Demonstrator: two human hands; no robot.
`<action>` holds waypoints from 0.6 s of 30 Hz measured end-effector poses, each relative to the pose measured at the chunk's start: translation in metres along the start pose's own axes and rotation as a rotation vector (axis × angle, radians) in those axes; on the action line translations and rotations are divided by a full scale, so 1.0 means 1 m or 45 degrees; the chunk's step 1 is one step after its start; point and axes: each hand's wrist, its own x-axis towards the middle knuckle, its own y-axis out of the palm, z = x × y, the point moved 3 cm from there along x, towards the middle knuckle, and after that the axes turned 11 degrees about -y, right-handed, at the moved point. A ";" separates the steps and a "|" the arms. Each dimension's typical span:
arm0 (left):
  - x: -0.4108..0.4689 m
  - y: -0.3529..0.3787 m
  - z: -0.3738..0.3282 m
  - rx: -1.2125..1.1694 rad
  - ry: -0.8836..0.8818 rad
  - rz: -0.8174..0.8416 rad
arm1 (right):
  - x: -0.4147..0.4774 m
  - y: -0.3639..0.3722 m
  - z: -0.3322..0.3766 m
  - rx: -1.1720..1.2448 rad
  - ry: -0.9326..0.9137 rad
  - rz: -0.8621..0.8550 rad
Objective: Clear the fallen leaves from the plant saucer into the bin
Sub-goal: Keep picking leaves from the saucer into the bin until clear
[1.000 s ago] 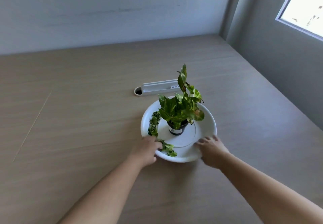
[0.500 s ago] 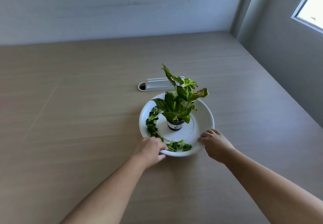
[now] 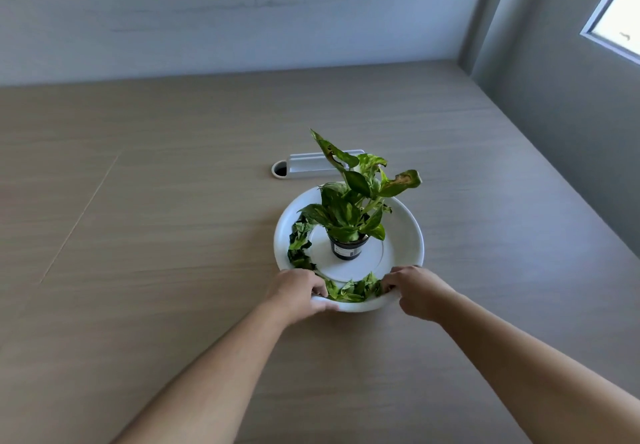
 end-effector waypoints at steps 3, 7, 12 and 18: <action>0.008 -0.008 -0.005 -0.034 -0.030 -0.012 | 0.012 -0.007 0.011 0.093 0.028 -0.038; 0.016 0.000 -0.026 0.039 -0.038 -0.020 | 0.026 -0.002 0.022 0.146 0.118 -0.159; 0.022 0.013 -0.037 0.032 -0.092 -0.055 | 0.038 0.012 0.021 0.139 0.193 -0.151; 0.026 0.015 -0.036 -0.186 -0.115 -0.029 | 0.045 0.010 0.018 0.287 0.161 -0.212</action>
